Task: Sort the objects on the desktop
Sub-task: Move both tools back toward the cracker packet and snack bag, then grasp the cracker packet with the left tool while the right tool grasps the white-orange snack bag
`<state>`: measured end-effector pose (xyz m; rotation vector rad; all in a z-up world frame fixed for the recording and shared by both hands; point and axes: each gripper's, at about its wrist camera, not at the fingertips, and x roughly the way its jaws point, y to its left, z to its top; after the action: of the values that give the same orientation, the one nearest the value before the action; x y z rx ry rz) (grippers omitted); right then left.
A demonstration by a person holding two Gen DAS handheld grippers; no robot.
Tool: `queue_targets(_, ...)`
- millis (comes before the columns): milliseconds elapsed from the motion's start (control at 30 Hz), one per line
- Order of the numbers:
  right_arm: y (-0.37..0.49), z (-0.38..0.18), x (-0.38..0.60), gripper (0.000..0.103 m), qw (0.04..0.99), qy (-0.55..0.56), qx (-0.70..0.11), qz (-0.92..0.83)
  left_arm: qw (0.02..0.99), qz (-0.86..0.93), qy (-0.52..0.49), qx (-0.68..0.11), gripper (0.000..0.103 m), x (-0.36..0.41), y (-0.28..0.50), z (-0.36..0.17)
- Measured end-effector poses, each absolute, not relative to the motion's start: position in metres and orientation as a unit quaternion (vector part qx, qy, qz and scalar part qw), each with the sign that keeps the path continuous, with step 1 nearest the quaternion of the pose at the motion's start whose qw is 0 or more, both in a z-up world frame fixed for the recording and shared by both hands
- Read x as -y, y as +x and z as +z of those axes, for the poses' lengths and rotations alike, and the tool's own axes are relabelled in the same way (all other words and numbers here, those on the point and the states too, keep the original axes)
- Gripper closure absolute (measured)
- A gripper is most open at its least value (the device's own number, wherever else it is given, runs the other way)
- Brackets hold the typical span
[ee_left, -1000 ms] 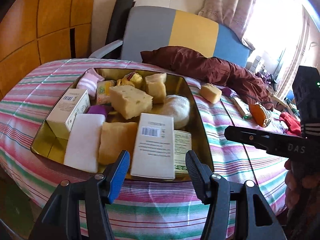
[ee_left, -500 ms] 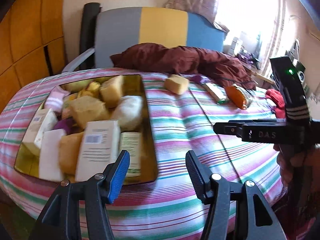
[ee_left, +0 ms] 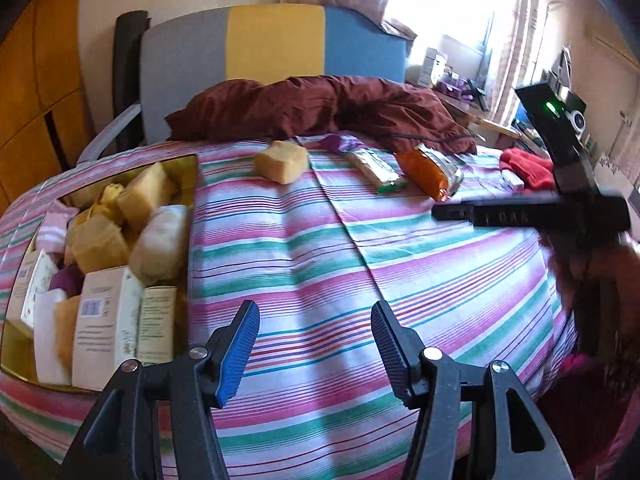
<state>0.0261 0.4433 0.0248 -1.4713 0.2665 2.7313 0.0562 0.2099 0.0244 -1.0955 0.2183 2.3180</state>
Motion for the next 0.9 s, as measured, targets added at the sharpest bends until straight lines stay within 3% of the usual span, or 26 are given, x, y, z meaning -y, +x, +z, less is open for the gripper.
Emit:
queue_targets(167,0.006,0.030,-0.498,0.049,0.066,-0.480,-0.055,0.873,0.288,0.857,-0.417,-0.092,0.044,-0.222,0.060,0.018)
queue_targets(267,-0.008,0.034,-0.521,0.029,0.080,-0.467,-0.023,0.880,0.286,0.852,-0.429,-0.096,0.044,-0.229,0.059,0.011)
queue_targets(333,-0.017,0.034,-0.530,0.024,0.093,-0.455,0.009,0.886,0.288,0.846,-0.440,-0.094,0.044,-0.236,0.056,0.008)
queue_targets(600,-0.057,0.012,-0.571,0.024,0.095,-0.448,-0.038,0.888,0.287,0.843,-0.446,-0.090,0.044,-0.263,0.035,0.013)
queue_targets(767,-0.076,-0.005,-0.567,0.024,0.068,-0.463,-0.021,0.883,0.276,0.845,-0.451,-0.083,0.044,-0.279,0.015,0.011)
queue_targets(833,-0.079,-0.010,-0.564,0.027,0.060,-0.471,-0.019,0.880,0.272,0.845,-0.454,-0.078,0.044,-0.287,0.007,0.009)
queue_targets(867,-0.082,-0.013,-0.561,0.043,0.055,-0.477,-0.017,0.877,0.272,0.844,-0.456,-0.076,0.044,-0.293,0.002,0.008)
queue_targets(900,-0.083,-0.014,-0.561,0.048,0.054,-0.482,-0.018,0.874,0.270,0.844,-0.457,-0.075,0.044,-0.298,-0.002,0.007)
